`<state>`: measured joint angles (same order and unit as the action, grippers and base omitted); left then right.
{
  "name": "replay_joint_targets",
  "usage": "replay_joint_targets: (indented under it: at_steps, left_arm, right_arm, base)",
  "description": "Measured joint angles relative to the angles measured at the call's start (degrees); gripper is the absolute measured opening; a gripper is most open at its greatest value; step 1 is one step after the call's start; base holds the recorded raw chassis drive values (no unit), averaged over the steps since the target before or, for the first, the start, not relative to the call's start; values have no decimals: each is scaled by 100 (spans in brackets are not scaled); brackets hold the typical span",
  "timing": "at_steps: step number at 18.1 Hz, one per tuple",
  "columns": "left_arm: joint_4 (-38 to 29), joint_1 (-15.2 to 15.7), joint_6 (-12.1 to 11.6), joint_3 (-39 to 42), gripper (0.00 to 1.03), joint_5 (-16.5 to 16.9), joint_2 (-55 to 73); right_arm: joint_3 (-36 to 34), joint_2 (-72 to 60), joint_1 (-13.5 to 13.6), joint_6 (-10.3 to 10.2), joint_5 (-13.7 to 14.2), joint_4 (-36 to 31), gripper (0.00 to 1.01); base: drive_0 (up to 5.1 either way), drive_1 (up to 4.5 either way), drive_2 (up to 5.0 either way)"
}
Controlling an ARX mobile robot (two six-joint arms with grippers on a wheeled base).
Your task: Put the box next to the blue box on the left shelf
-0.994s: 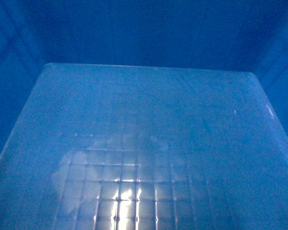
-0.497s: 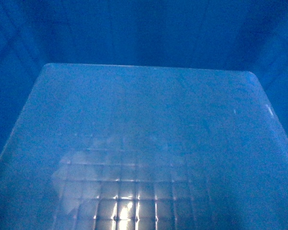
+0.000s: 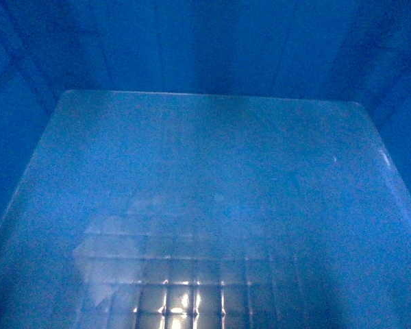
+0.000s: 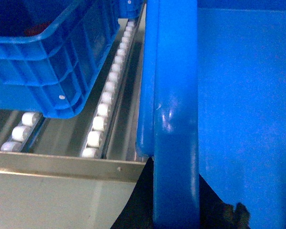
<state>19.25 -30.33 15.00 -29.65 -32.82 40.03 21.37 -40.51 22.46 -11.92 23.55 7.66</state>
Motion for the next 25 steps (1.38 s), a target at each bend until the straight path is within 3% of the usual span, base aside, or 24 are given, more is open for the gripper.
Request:
replay_joint_targets:
  at_steps: [5, 25]
  left_arm:
    - [-9, 0, 2, 0, 9, 7, 2]
    - [-4, 0, 0, 0, 9, 2, 20]
  right_arm:
    - [0, 0, 2, 0, 4, -2, 10]
    - [0, -24, 0, -2, 0, 0, 10]
  base:
    - [-5, 427, -437]
    - [0, 0, 0]
